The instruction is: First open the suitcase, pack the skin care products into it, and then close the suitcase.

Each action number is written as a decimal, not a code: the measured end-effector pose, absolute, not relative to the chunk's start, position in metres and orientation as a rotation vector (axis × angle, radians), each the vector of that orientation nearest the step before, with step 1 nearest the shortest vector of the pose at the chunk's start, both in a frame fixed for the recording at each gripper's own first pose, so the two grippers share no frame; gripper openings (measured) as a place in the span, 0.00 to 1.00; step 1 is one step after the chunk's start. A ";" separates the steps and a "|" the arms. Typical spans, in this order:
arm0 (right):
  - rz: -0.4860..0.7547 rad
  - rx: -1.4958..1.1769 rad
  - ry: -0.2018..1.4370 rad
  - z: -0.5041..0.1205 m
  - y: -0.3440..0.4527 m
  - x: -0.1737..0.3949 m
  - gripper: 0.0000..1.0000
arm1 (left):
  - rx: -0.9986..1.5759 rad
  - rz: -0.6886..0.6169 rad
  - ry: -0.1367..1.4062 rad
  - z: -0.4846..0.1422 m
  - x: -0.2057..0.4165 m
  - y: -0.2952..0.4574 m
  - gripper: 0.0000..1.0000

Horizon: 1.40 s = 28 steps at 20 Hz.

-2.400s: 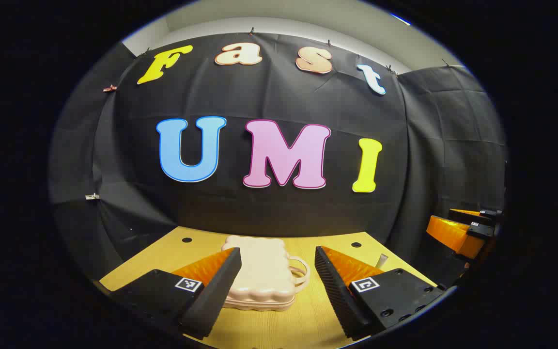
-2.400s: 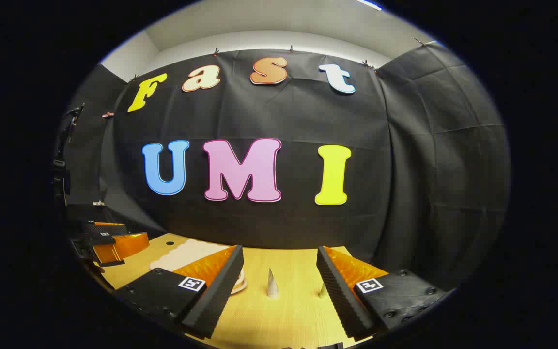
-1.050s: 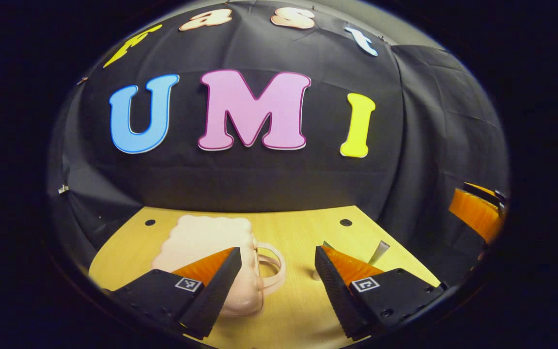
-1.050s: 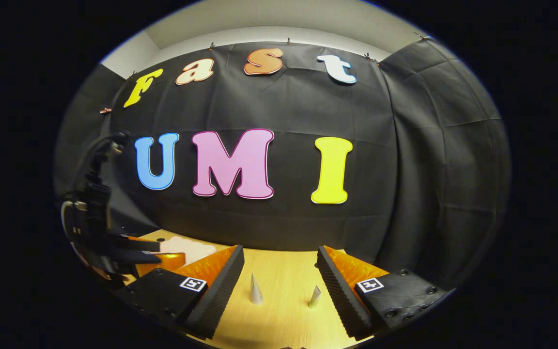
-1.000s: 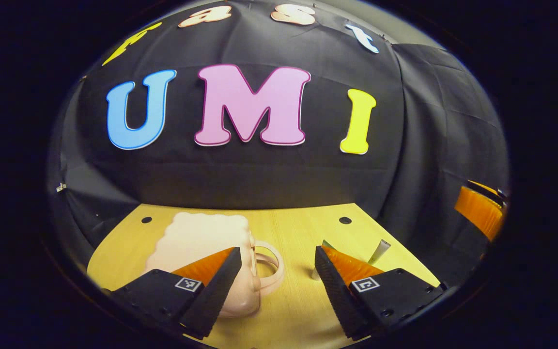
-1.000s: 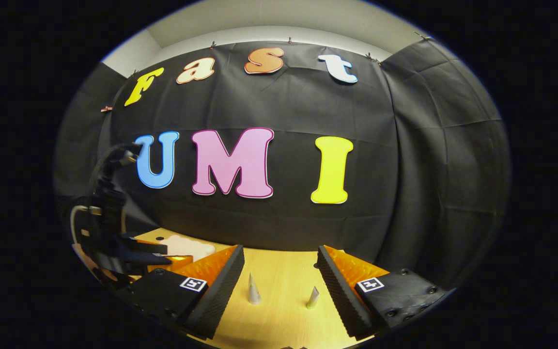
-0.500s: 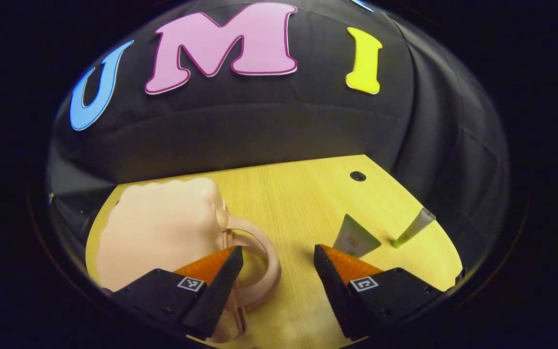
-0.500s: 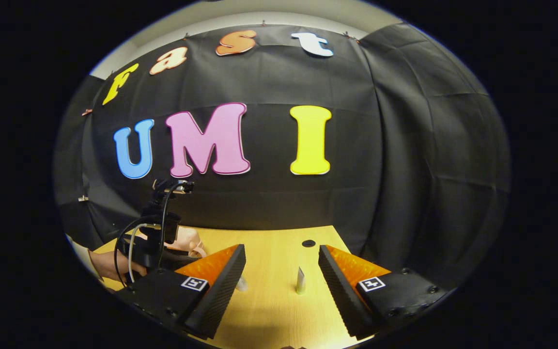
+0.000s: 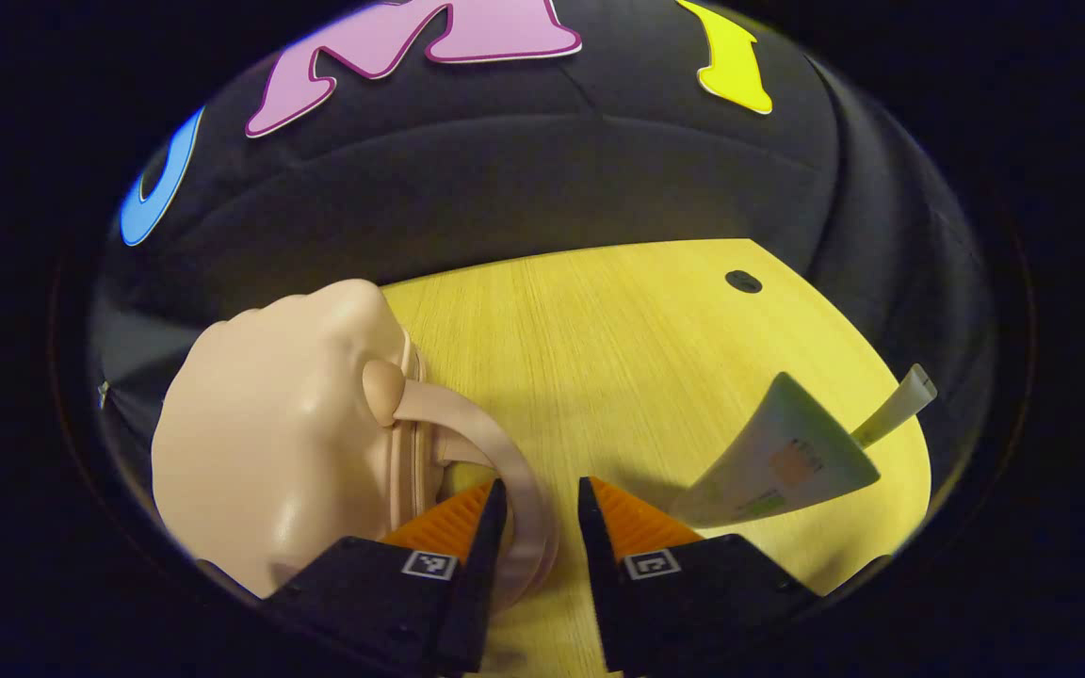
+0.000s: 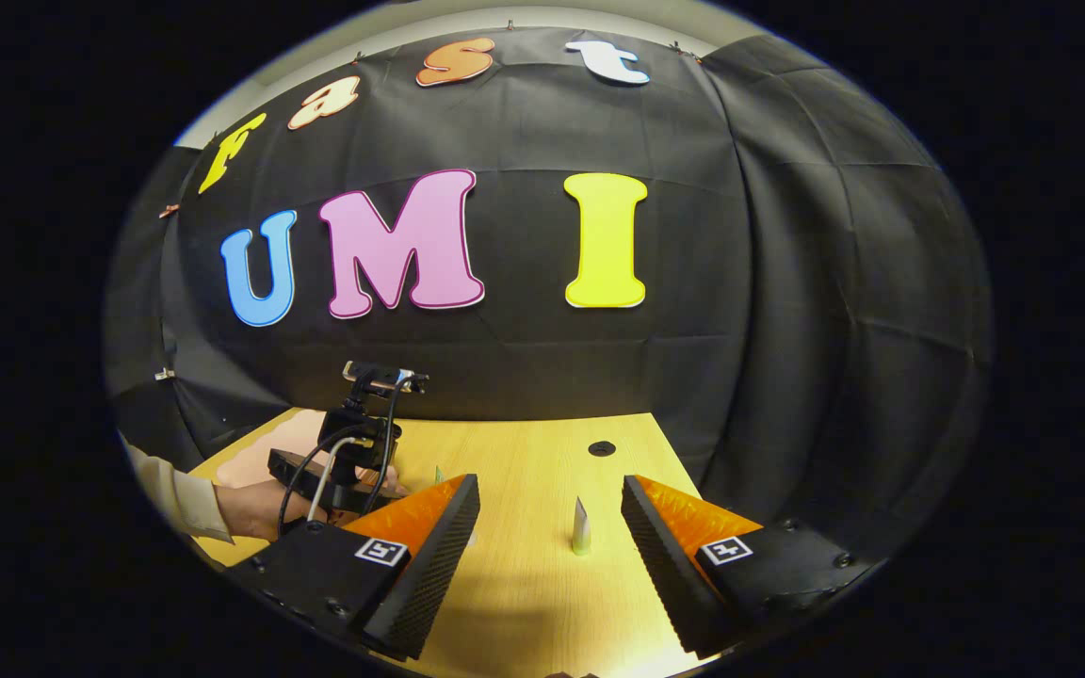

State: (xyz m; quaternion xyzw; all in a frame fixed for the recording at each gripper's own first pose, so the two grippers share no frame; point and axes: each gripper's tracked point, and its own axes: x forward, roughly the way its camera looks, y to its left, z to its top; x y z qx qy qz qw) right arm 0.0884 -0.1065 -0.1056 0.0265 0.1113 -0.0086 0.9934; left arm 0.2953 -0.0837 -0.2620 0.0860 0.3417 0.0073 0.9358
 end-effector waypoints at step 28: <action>-0.001 0.113 0.296 -0.116 -0.051 0.109 0.96 | 0.133 0.527 0.440 -0.052 0.236 0.438 0.10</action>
